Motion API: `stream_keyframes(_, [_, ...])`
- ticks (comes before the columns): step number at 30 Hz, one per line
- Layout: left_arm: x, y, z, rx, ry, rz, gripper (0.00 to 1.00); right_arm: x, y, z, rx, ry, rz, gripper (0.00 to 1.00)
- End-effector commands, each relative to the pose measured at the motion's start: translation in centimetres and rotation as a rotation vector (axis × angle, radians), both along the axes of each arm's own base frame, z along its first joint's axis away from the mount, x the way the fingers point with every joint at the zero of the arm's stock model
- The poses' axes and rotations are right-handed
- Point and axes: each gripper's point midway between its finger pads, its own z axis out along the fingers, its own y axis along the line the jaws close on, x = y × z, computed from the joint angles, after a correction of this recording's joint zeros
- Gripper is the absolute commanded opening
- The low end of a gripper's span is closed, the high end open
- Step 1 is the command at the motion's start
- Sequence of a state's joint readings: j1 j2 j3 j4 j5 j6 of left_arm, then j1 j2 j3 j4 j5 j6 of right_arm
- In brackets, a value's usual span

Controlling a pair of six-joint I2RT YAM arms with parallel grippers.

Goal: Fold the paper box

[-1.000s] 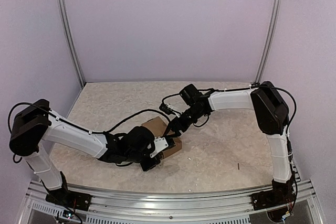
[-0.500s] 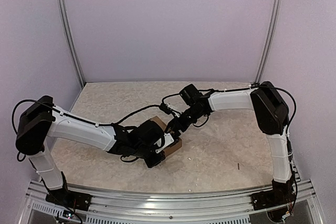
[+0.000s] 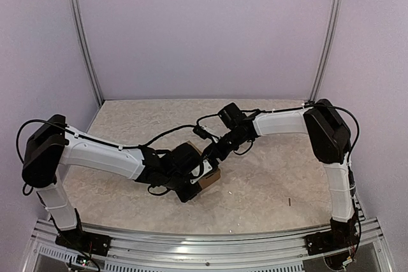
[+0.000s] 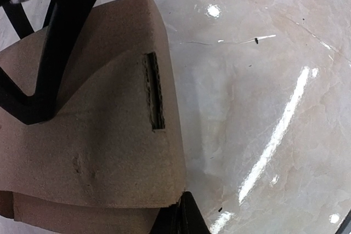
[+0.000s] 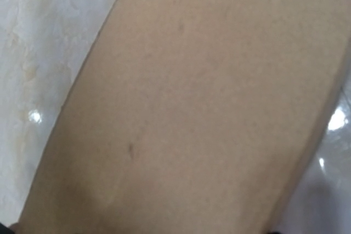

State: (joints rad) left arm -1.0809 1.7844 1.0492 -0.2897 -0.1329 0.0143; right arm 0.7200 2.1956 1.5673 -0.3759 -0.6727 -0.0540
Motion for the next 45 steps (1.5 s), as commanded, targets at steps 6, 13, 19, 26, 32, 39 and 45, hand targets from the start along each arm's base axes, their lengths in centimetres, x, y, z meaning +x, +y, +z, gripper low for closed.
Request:
stream_keyframes(6, [-0.3,1.1,0.9,-0.046,-0.069,0.07,0.17,-2.8,-1.2,-3.2,-0.092,0.091,0.032,0.69])
stream_keyframes(13, [-1.8,1.8,1.7,-0.207,-0.097,0.054,0.25,-2.8,-1.3,-3.3,-0.085,0.101,0.033,0.69])
stream_keyframes(19, [-3.3,1.6,0.7,-0.264,-0.075,-0.008,0.24,-2.9,-1.4,-3.4,-0.085,0.106,0.034,0.69])
stream_keyframes(26, [-4.8,1.0,0.3,-0.288,-0.118,-0.084,0.24,-2.9,-1.4,-3.4,-0.082,0.106,0.036,0.69])
stream_keyframes(32, [-4.0,0.6,-0.1,-0.267,-0.158,-0.055,0.16,-2.9,-1.4,-3.5,-0.086,0.109,0.034,0.69])
stream_keyframes(39, [-3.6,0.8,-1.3,-0.225,-0.162,-0.039,0.03,-2.8,-1.4,-3.4,-0.084,0.107,0.034,0.69])
stream_keyframes(45, [-3.1,1.0,-0.9,-0.232,-0.175,-0.013,0.0,-2.9,-1.4,-3.6,-0.084,0.111,0.036,0.69])
